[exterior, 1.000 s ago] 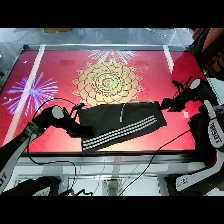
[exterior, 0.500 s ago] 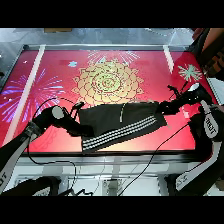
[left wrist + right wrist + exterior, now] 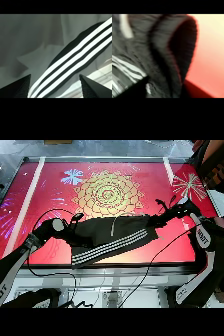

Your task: Fold the clothes and pants, and hang the long-sleeved shirts on hangers.

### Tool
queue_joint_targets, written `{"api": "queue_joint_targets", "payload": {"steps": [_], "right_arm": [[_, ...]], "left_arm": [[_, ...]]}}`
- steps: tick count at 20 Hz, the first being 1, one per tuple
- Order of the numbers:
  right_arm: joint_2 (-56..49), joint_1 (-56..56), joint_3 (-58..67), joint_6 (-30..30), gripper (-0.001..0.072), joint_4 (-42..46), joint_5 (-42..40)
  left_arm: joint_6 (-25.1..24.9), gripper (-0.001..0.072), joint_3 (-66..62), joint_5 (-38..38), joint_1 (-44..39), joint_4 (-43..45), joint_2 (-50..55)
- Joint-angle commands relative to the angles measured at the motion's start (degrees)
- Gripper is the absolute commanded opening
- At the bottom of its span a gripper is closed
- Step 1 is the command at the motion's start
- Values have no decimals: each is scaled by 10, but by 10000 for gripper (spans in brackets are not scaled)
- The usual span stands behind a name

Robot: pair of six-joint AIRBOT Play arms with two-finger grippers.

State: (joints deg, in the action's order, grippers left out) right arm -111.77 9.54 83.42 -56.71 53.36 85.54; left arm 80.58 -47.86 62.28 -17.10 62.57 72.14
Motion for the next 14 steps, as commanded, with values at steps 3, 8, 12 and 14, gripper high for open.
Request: {"api": "queue_joint_targets", "payload": {"steps": [3, 8, 12, 14], "right_arm": [[-1, -66, -2, 12, 25, -35, -13], [10, -81, 68, 0, 24, -45, 23], [49, -74, 190, -104, 25, -52, -5], [79, -74, 260, -138, 25, -32, -16]], "left_arm": [[0, 693, 0, -32, 0, 29, 0], [0, 694, -40, -27, 0, 114, -7], [0, 694, -142, -27, 0, 159, -38], [0, 694, -189, -28, 0, 165, -67]]}}
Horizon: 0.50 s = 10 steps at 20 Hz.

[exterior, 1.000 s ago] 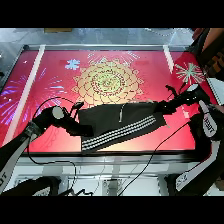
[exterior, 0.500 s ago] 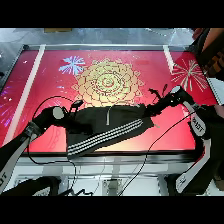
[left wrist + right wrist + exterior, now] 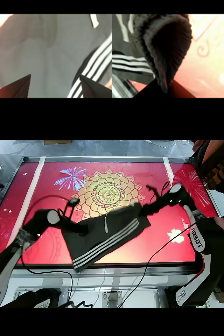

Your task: Fold the clothes and pants, and hang the long-sleeved shirts on hangers.

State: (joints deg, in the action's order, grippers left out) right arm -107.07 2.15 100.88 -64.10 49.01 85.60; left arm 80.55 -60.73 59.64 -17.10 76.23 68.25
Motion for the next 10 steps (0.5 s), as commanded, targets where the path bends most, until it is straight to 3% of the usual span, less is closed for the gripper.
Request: {"api": "queue_joint_targets", "payload": {"steps": [1, 3, 6, 10], "right_arm": [[51, 0, 121, -85, 25, 40, -28], [93, 6, 177, -166, 25, 111, -53], [181, 40, 183, -279, 25, 185, -96], [274, 128, 176, -371, 25, 315, -59]], "left_arm": [[0, 694, -77, -1, 0, 29, -47], [0, 694, -91, -3, 0, 52, -89], [0, 694, -91, -3, 0, 163, -159], [0, 693, -91, -3, 0, 272, -241]]}}
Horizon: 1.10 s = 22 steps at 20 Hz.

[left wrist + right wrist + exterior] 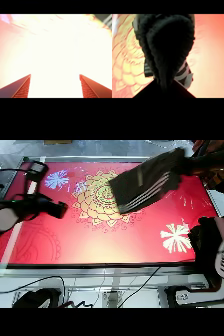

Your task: Fold the clothes and pants, and hang the long-sleeved shirts on hangers.

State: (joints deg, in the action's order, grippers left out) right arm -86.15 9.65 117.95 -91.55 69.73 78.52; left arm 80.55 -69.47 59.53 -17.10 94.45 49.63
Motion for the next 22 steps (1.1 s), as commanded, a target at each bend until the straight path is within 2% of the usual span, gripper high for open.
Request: {"api": "queue_joint_targets", "payload": {"steps": [1, 3, 7, 10, 14, 19, 22], "right_arm": [[82, 83, 6, -122, 25, 132, 33], [116, 156, 6, -160, 25, 160, 86], [169, 321, 6, -189, 26, 191, 189], [199, 445, 6, -316, 26, 210, 257], [236, 537, 6, -341, 26, 222, 258], [261, 564, 5, -344, 26, 246, 267], [286, 564, 6, -412, 26, 265, 267]], "left_arm": [[0, 693, -4, -2, 0, 105, -72], [0, 693, -4, -2, 0, 123, -100], [0, 693, -4, -4, 0, 131, -122], [0, 693, -4, -4, 0, 131, -120], [0, 693, -4, -5, 0, 131, -120], [0, 693, -4, -5, 0, 131, -120], [0, 693, -4, -10, 0, 131, -120]]}}
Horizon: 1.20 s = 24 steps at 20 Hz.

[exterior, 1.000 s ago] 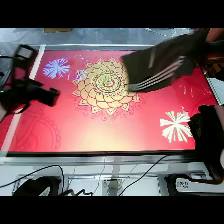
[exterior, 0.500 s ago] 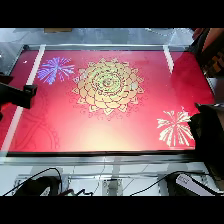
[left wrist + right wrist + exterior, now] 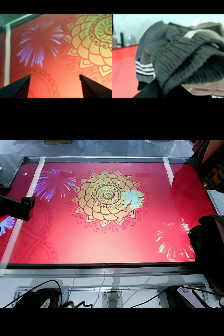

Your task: Fold the clothes and pants, and hang the long-sleeved shirts on hangers.

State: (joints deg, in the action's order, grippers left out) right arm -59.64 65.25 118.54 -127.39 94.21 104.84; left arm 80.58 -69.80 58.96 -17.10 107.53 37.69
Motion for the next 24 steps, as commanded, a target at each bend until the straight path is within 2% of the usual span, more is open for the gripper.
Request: {"api": "queue_joint_targets", "payload": {"steps": [1, 7, 8, 9, 10, 11, 12, 17, 18, 19, 20, 21, 22, 24], "right_arm": [[30, 8, 0, -82, 25, 29, 3], [54, 8, 0, -96, 27, 95, -2], [55, 8, 0, -104, 65, 95, -9], [54, 8, 0, -122, 201, 94, -8], [54, 8, 0, -137, 389, 93, -7], [53, 8, 0, -152, 663, 92, -8], [53, 8, -1, -156, 682, 91, -9], [53, 8, -26, -154, 671, 55, -34], [53, 8, -36, -141, 572, 24, -54], [52, 8, -49, -110, 362, -20, -81], [48, 8, -60, -68, 188, -76, -108], [40, 8, -67, -22, 50, -137, -128], [28, 7, -72, 29, 26, -212, -138], [-2, -10, -72, 122, 26, -337, -137]], "left_arm": [[0, 693, -1, -9, 0, 0, 0], [0, 693, -1, -15, 0, 0, 0], [0, 693, -1, -17, 0, 0, 0], [0, 692, -1, -20, 0, 0, 0], [0, 693, -1, -25, 0, 0, 0], [0, 693, -1, -29, 0, 0, 0], [0, 693, -1, -32, 0, 0, 0], [0, 693, -1, -40, 0, 0, 0], [0, 693, -1, -40, 0, 0, 0], [0, 693, -1, -40, 0, 0, 0], [0, 693, -1, -40, 0, 0, 0], [0, 693, -1, -39, 0, 0, -1], [0, 693, -1, -40, 0, 0, -1], [0, 693, -1, -40, 0, 0, -1]]}}
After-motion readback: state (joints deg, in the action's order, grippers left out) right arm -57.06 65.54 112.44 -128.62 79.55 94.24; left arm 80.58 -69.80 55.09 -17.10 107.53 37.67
